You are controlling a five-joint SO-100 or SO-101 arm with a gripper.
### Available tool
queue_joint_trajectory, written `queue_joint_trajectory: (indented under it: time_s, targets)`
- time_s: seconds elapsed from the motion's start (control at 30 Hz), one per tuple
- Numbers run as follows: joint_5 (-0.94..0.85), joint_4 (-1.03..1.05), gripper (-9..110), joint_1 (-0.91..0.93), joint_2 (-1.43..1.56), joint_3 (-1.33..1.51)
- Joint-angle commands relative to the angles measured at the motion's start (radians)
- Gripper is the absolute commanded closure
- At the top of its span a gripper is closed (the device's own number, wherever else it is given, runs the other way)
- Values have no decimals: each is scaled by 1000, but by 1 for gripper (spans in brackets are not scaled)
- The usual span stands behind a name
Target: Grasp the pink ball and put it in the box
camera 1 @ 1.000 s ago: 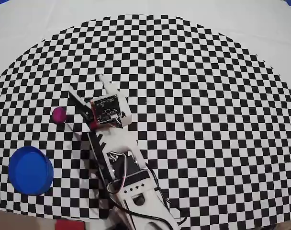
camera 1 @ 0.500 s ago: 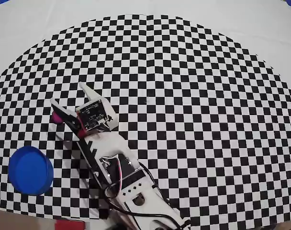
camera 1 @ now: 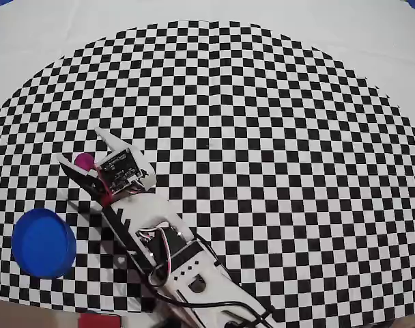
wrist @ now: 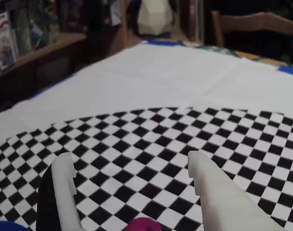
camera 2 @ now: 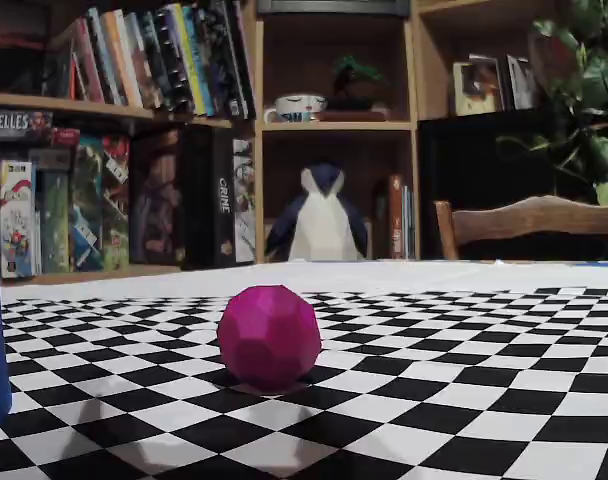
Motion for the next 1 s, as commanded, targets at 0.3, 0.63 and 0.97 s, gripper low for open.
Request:
queue_joint_trajectory:
  time_s: [0.3,0.63,0.97]
  targets:
    - [-6,-95,74,17,-138,-2]
    - [-6,-132,74,8,-342,-97]
    - [-6,-146,74,-3,-515,-196]
